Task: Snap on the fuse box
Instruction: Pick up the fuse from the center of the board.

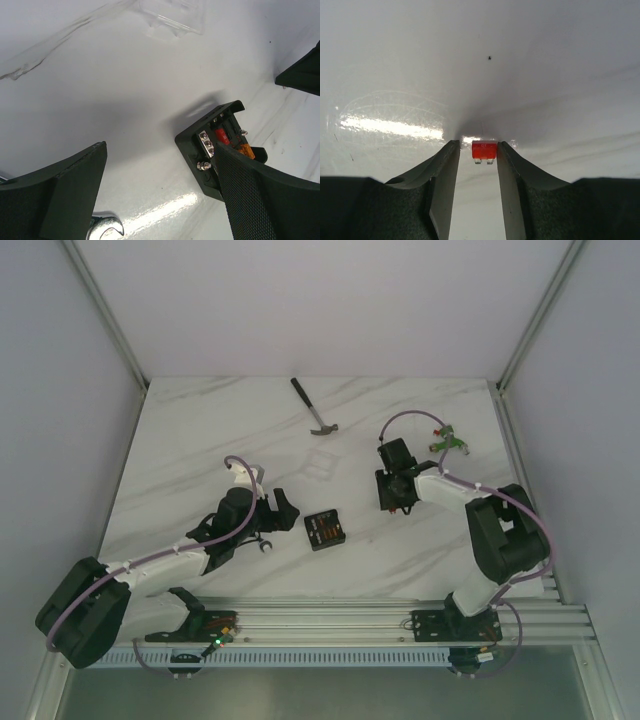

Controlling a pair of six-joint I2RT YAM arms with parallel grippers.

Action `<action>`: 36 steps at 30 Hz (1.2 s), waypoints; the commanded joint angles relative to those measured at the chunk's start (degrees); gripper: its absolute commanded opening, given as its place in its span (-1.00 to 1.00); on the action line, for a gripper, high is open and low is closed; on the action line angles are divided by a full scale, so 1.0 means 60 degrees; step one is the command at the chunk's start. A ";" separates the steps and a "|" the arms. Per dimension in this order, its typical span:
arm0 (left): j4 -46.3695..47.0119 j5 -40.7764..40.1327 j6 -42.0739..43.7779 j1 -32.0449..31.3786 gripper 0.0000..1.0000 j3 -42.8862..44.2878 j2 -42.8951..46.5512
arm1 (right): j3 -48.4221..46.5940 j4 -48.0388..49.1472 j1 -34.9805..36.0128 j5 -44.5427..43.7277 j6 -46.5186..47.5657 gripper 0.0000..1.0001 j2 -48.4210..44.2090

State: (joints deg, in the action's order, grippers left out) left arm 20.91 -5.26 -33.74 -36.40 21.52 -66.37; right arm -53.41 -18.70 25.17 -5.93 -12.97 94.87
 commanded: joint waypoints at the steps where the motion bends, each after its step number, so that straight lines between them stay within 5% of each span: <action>1: -0.0080 -0.0105 0.0155 0.0003 0.93 -0.0001 0.0092 | 0.0090 -0.0846 -0.0005 0.0695 0.0228 -0.17 -0.0022; 20: -0.0072 -0.0091 0.0147 0.0002 0.93 -0.0010 0.0106 | -0.0193 -0.0682 0.0097 -0.0550 -0.0622 -0.22 0.0512; 36: -0.0058 0.0028 0.0168 0.0003 0.92 0.0005 0.0114 | -0.0137 -0.0816 0.0187 -0.0658 -0.0764 -0.51 0.0491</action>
State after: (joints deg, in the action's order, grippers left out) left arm 20.91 -5.23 -33.74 -36.40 21.52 -66.37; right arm -55.07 -21.32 25.96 -8.45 -16.93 96.01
